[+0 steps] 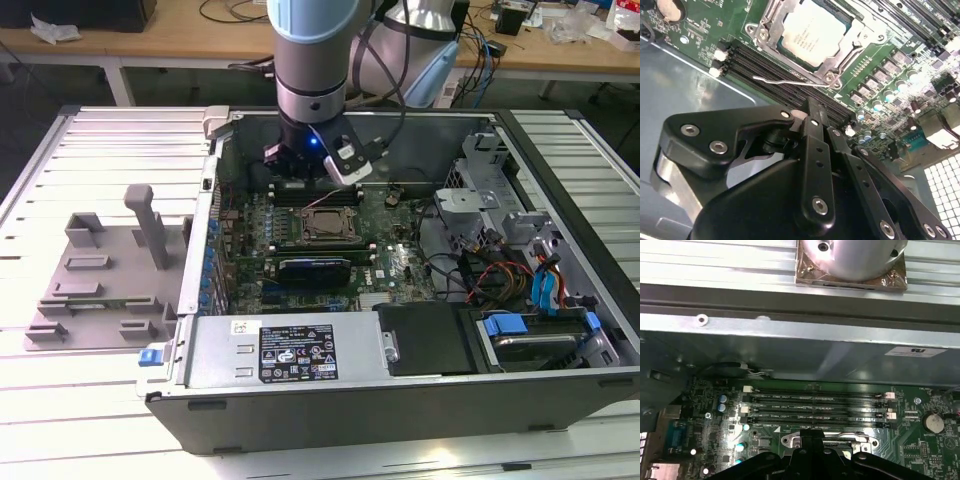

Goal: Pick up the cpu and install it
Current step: 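Install the first cpu locking lever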

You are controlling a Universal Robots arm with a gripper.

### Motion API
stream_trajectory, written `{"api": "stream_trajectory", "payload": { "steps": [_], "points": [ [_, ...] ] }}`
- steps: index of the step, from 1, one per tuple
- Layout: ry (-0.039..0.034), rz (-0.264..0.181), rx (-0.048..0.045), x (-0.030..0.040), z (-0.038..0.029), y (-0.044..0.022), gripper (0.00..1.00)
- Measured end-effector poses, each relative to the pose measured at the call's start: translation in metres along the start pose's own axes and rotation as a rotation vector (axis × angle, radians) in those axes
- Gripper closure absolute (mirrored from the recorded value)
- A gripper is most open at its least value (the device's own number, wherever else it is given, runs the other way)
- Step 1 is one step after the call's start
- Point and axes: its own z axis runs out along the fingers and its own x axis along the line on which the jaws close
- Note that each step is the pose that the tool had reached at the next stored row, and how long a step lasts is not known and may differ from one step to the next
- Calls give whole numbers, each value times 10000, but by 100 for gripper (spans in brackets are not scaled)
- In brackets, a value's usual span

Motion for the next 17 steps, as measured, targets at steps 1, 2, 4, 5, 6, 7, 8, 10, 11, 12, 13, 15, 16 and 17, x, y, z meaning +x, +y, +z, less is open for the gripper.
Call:
{"api": "stream_trajectory", "payload": {
  "steps": [1, 2, 4, 5, 6, 7, 8, 10, 11, 12, 13, 15, 16, 17],
  "points": [
    [-2, 13, 2, -23, 5, -2, 89],
    [-4, 20, 3, -37, 8, -3, 89],
    [-10, 41, 4, -72, 17, -7, 89],
    [-13, 53, 4, -90, 22, -9, 89],
    [-17, 67, 5, -113, 28, -11, 89],
    [-24, 95, 8, -137, 36, -14, 89],
    [-75, 289, 18, -148, 54, -19, 89],
    [-173, 654, 39, -147, 72, -24, 89],
    [-211, 796, 47, -147, 79, -26, 89],
    [-317, 1195, 70, -146, 96, -31, 89],
    [-370, 1394, 81, -145, 105, -32, 89],
    [-413, 1558, 90, -145, 117, -28, 89],
    [-432, 1627, 92, -145, 133, -9, 89],
    [-441, 1658, 95, -145, 145, 9, 89]
  ]
}}
